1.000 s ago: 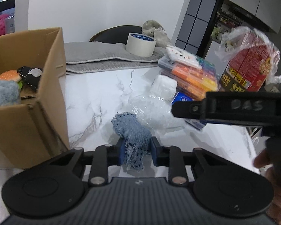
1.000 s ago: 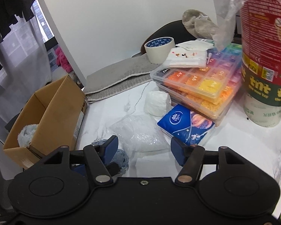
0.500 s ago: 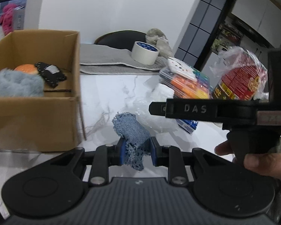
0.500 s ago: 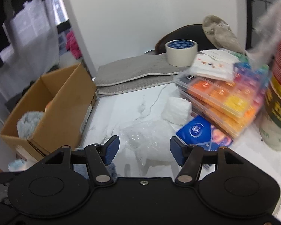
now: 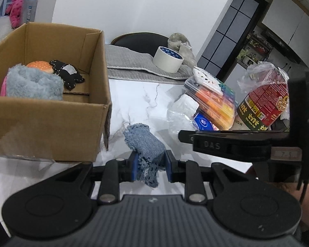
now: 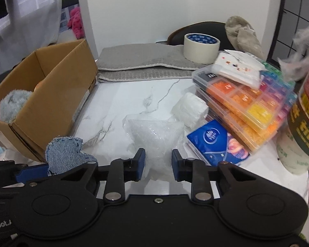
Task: Organize soft objects
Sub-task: 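Grasp the grey-blue knitted plush with the left tool, then carry the knitted plush to the box with the left tool while the right tool grasps the plastic bag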
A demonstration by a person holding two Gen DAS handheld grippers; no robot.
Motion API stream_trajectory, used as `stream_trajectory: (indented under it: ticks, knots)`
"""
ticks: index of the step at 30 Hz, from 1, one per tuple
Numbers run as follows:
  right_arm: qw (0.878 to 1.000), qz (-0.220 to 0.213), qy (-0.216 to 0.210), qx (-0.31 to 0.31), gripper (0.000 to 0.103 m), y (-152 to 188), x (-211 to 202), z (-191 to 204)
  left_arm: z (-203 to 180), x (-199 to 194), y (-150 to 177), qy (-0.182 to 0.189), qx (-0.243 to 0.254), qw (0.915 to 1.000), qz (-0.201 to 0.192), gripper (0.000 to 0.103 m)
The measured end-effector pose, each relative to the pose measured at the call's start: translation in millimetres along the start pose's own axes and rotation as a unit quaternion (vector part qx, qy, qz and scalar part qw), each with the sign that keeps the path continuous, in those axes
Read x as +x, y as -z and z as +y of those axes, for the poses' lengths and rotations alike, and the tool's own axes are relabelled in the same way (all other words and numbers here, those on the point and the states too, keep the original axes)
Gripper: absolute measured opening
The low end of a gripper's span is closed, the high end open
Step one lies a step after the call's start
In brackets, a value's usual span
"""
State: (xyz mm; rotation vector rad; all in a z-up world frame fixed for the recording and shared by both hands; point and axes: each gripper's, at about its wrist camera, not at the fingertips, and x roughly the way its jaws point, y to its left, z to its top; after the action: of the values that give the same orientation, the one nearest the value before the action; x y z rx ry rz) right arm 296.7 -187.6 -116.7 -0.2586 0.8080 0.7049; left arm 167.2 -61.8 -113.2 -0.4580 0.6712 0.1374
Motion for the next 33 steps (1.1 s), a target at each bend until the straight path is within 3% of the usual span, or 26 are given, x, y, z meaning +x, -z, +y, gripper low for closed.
stream_trajectory:
  ticks: [22,33]
  knots:
    - [0.998,-0.048,0.022,0.027,0.023,6,-81,16,-12,-42,-2,0.048,0.036,0.9981,-0.005,0.025]
    - [0.996,-0.077,0.027,0.032,0.023,-1,-116,36,-15,-73,-27,0.075,0.126,0.9892,0.011,0.025]
